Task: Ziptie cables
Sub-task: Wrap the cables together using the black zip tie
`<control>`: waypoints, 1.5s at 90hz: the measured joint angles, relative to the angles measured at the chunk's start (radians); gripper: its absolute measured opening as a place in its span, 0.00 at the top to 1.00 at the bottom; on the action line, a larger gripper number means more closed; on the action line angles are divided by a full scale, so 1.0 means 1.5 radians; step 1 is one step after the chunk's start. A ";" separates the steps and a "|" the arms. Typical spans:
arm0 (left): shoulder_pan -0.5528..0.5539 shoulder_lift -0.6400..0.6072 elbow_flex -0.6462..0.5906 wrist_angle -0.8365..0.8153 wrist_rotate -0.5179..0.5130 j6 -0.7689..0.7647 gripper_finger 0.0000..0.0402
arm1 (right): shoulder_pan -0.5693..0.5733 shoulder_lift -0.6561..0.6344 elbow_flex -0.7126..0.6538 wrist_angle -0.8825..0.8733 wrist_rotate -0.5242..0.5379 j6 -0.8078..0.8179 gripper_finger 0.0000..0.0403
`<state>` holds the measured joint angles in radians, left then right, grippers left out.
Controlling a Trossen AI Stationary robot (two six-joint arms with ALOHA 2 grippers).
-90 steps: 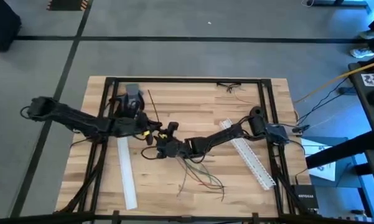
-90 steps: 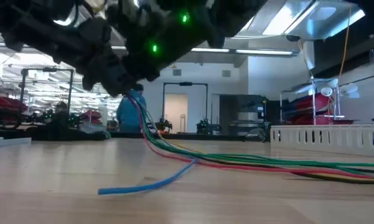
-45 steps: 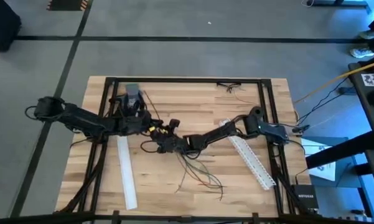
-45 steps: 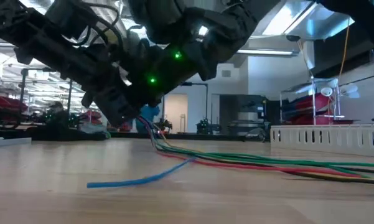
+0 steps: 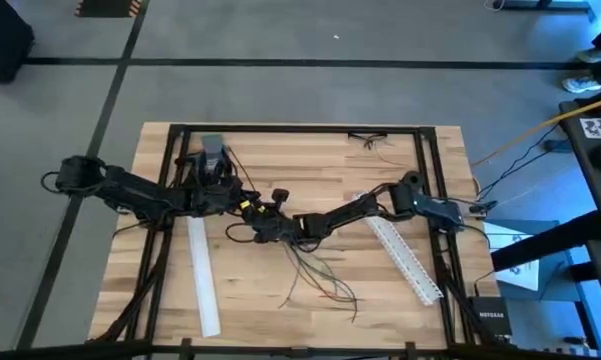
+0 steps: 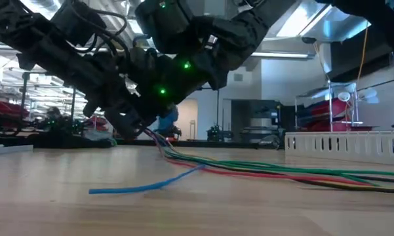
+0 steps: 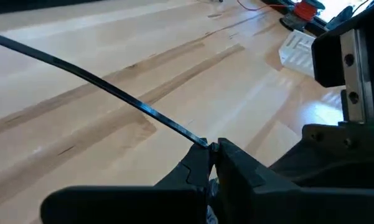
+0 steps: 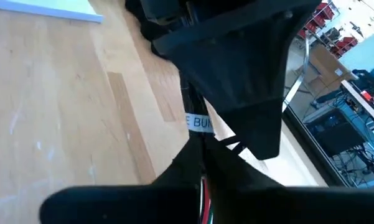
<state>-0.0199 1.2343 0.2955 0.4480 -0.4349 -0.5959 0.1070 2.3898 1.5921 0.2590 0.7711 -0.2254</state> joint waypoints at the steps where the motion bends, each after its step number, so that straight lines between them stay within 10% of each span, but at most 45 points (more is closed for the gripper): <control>1: 0.001 0.000 0.000 -0.001 0.001 0.000 0.96 | 0.000 0.000 0.000 -0.001 -0.003 0.000 0.99; 27: 0.003 -0.004 0.008 0.019 0.027 0.067 0.96 | 0.011 0.007 0.001 -0.007 -0.180 -0.025 1.00; 76: 0.004 -0.002 0.005 0.004 0.006 0.087 0.95 | 0.089 -0.041 0.000 -0.027 0.160 -0.104 1.00; 95: 0.003 -0.002 0.005 0.009 0.011 0.066 0.95 | 0.083 -0.042 0.000 -0.031 0.047 -0.019 0.99; 135: 0.004 -0.001 0.004 0.034 0.045 0.011 0.95 | 0.043 -0.026 0.000 -0.032 0.008 -0.029 0.59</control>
<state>-0.0139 1.2324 0.3019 0.4983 -0.3668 -0.5796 0.1720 2.3507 1.5925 0.2108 0.7830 -0.2693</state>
